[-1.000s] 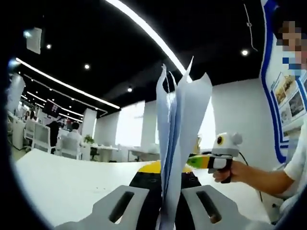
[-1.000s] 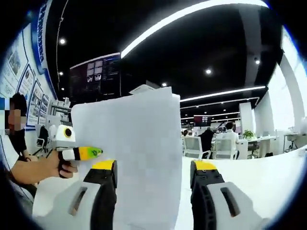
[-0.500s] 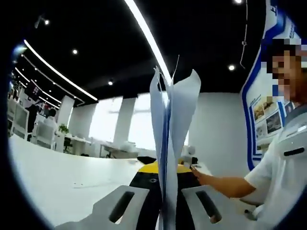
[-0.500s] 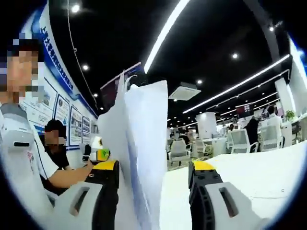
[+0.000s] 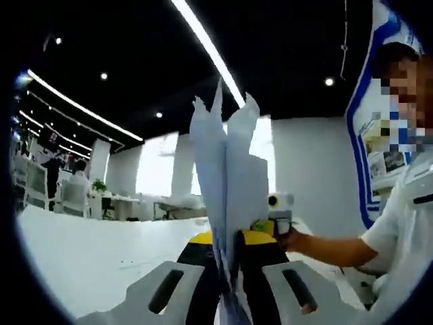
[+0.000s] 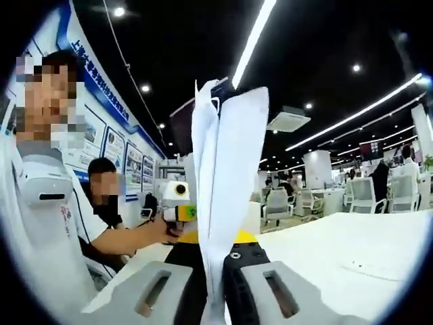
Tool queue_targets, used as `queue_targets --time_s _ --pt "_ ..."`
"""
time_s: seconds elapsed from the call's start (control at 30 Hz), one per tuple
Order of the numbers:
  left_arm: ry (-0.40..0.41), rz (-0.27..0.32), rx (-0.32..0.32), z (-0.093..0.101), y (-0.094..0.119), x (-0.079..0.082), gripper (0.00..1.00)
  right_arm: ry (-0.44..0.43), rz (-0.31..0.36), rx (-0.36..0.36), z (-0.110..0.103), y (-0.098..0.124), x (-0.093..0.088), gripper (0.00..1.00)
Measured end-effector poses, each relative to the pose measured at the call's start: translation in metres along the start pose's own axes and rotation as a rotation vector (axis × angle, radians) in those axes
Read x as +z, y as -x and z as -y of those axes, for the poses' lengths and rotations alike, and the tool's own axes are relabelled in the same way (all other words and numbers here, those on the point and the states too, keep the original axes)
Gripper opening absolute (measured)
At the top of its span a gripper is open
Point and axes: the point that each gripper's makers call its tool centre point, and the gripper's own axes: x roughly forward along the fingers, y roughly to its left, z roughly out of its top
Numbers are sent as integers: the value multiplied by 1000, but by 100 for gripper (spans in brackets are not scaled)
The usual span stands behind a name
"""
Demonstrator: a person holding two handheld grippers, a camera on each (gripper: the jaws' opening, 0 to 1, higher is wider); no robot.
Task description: Organize the stack of printing papers by aligning and flattening the scattered papers on the table
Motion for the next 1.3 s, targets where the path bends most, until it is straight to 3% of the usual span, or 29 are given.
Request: queue_targets --time_s 0.1,0.17,0.2,0.23,0.27,0.33,0.43,0.5,0.57,0.6,0.63,0.7,0.73,0.77,0.83,0.87,0.97,1.03,1.07,1.1,1.13,1.2,1.23,1.3 --pt "-75 -16 58 -6 5 3 15 31 -8 -66 4 6 2 0" --pt "-66 3 59 -1 4 7 9 49 9 -111 3 6 6 0" --pt "-82 9 76 1 1 9 6 77 -1 -171 8 6 6 0" --pt "-131 15 153 -8 -1 12 6 120 -2 -215 9 5 8 0" --pt "-188 15 182 -10 -4 14 6 144 -6 -261 11 4 12 0" --pt "-175 28 213 -11 -11 19 6 191 -27 -389 18 5 21 0" --pt "-214 52 249 -6 -15 29 6 246 3 -478 12 6 31 0" --pt "-241 46 260 -2 -12 20 6 255 17 -485 6 10 17 0" --pt "-184 0 270 -7 -8 -4 6 196 -12 -489 14 11 -5 0" --pt "-151 35 276 -12 -9 -3 6 164 36 -487 18 12 -3 0" --pt "-105 31 262 -8 -9 -2 6 115 14 -486 17 13 -3 0" --pt "-154 49 259 -3 -9 9 6 208 -2 -497 15 12 9 0" --pt "-162 59 257 -2 -10 12 6 202 7 -489 12 11 14 0" --pt "-152 65 248 -4 -10 11 6 203 7 -487 13 12 13 0" --pt "-69 6 250 -15 -9 -12 6 157 -47 -482 23 12 -9 0" --pt "-76 35 252 -17 -10 -8 7 164 -3 -481 24 13 -3 0" --pt "-113 62 243 -8 -11 6 7 181 -6 -474 17 13 4 0" --pt "-90 45 237 -13 -10 -7 6 156 6 -460 21 13 -2 0" --pt "-39 23 257 -19 -8 -15 6 138 18 -469 25 13 -5 0" --pt "-32 53 252 -16 -8 -9 6 135 6 -467 22 10 -3 0" --pt "-45 44 250 -15 -8 -8 6 158 13 -466 19 9 2 0" --pt "-137 66 277 -12 -6 7 6 205 27 -466 13 8 12 0" --pt "-135 74 257 -8 -7 7 6 195 35 -471 18 9 9 0" --pt "-58 -42 283 -22 -4 -19 6 87 -41 -490 31 10 -16 0"
